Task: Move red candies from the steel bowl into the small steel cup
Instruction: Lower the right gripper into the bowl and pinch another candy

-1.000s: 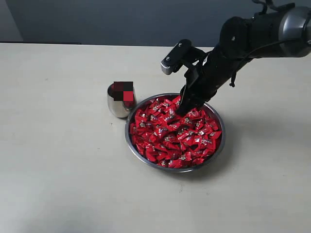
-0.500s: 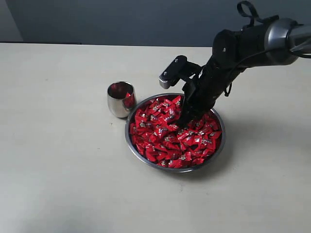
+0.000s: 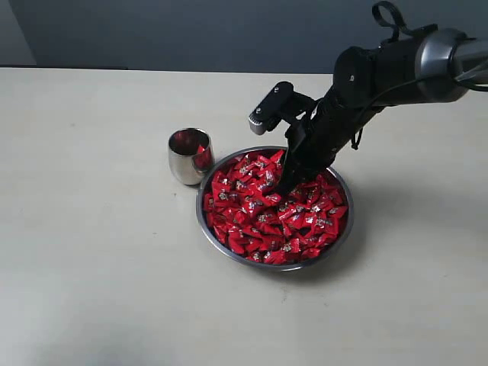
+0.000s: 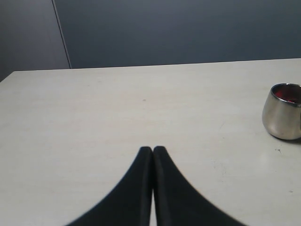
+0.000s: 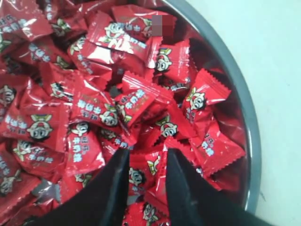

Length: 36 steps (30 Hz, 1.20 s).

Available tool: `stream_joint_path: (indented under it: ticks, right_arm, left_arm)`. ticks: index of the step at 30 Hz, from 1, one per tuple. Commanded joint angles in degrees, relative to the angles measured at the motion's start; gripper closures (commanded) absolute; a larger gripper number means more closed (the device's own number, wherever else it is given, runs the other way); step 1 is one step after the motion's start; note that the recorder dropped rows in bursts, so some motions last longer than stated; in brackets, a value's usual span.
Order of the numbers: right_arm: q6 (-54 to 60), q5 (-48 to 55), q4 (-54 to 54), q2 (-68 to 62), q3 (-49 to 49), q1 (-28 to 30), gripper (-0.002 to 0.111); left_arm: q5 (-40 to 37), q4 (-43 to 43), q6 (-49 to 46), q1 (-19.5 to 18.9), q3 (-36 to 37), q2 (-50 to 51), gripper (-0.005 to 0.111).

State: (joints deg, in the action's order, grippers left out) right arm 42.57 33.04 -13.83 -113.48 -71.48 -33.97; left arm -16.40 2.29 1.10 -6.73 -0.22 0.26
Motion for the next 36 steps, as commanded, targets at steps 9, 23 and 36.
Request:
stream_joint_path:
  ticks: [9,23,36]
  right_arm:
    - [0.37,0.63,-0.52,-1.98,-0.24,-0.15,0.081]
    - [0.37,0.9,-1.19,-2.23,-0.24,-0.15,0.081]
    - [0.25,0.9,-1.19,-2.23,-0.24,-0.15,0.101]
  left_arm:
    - [0.1,-0.08,0.05,-0.03,0.22,-0.26,0.106]
    - [0.1,-0.08,0.05,-0.03,0.22,-0.26,0.106]
    - [0.1,-0.08,0.05,-0.03,0.22,-0.26,0.106]
